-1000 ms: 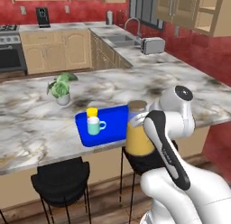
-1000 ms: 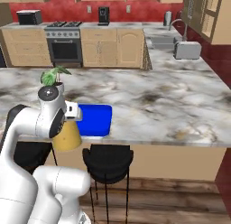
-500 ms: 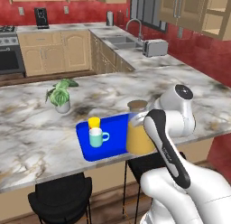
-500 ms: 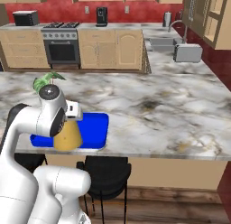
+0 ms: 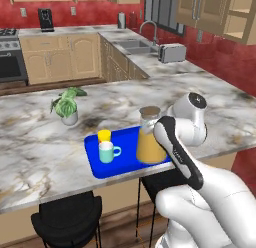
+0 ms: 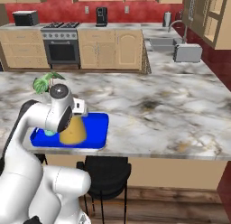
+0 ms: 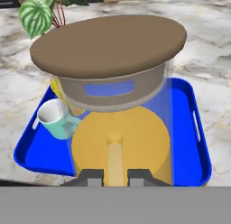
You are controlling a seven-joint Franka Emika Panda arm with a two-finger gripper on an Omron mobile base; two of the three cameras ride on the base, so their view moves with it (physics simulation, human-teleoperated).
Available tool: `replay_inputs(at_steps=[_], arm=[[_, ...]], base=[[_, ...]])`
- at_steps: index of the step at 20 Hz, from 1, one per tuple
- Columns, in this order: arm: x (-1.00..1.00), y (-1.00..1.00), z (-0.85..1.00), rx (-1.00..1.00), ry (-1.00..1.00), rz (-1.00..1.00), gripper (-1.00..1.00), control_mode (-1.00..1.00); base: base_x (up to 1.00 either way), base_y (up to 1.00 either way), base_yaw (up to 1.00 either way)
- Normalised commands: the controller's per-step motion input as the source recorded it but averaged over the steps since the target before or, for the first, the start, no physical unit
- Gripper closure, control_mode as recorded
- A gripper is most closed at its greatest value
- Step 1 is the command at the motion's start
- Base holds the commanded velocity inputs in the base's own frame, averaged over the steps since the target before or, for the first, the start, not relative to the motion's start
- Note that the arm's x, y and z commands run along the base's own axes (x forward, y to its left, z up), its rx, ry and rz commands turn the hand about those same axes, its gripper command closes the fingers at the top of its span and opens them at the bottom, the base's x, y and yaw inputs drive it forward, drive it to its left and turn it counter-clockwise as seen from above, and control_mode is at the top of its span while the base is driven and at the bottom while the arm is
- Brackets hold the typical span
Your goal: There is a tray on the dining counter. Grab the cup, mug, and pitcher and place them on the tray. The pitcher may be placed next to the tray if it cannot fit the tray.
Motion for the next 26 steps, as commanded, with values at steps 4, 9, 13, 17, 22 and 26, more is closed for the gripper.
replay_inputs(at_steps=[4,9,13,17,22,26], arm=[[0.99,-0.13,0.0,0.1,0.0,0.0,1.0,-1.0],[0.97,-0.01,0.0,0.08,0.03,0.0,1.0,-1.0],[0.84,0.0,0.0,0.03,0.09,0.0,1.0,-1.0],[0.66,0.0,-0.07,0.0,0.13,0.0,1.0,-1.0],[0.56,0.0,-0.25,0.0,0.1,0.0,1.0,-1.0],[0.44,0.0,-0.39,0.0,0.02,0.0,1.0,-1.0]], base=[[0.0,0.0,0.0],[0.0,0.0,0.0],[0.0,0.0,0.0],[0.0,0.0,0.0],[0.0,0.0,0.0],[0.0,0.0,0.0]])
